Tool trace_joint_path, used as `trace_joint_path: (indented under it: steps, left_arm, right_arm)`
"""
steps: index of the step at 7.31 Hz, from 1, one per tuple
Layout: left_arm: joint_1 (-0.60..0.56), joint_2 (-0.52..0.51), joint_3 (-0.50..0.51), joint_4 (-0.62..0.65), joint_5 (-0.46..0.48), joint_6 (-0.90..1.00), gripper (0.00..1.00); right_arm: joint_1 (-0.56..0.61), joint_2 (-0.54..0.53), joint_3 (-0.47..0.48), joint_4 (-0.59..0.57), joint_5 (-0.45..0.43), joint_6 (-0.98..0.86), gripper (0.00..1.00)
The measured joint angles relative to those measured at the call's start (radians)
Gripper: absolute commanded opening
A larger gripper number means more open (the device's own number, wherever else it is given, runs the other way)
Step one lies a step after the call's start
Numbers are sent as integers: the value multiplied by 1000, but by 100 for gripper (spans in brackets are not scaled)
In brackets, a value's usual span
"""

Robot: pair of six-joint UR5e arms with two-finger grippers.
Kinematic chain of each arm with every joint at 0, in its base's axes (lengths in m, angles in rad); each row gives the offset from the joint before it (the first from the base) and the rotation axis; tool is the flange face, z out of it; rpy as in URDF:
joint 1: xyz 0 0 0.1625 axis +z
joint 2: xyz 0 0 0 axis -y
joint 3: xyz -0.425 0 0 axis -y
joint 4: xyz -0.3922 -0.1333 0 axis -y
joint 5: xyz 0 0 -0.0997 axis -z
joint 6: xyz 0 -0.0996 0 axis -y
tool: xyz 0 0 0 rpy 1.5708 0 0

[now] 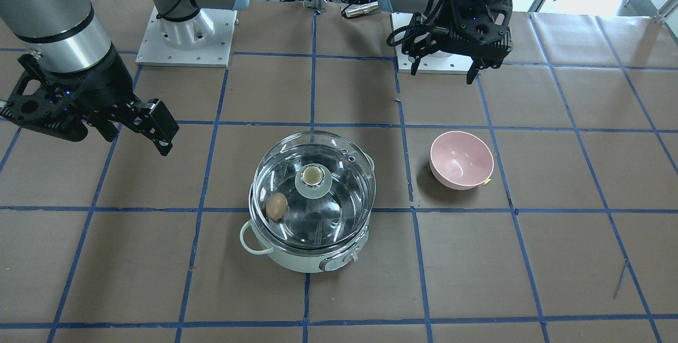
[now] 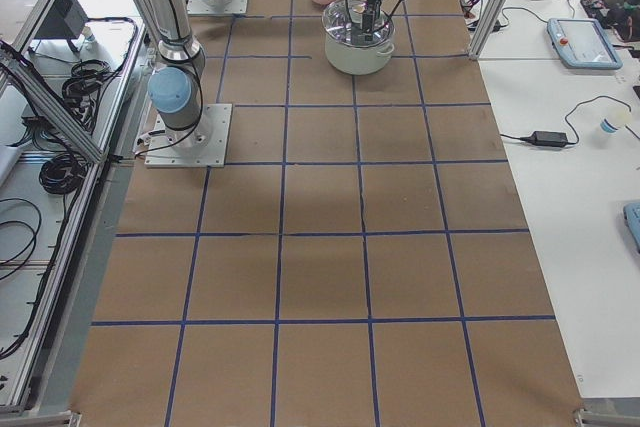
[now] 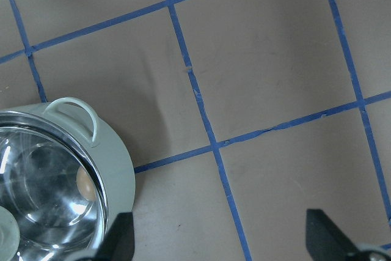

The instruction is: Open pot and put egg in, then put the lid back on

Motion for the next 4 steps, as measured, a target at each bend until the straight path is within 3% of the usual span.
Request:
trace_joint_path:
  steps: [4]
  left_arm:
    - [0, 0, 0, 1, 0, -1, 100]
  right_arm:
    - [-4, -8, 21, 12, 4, -6, 100]
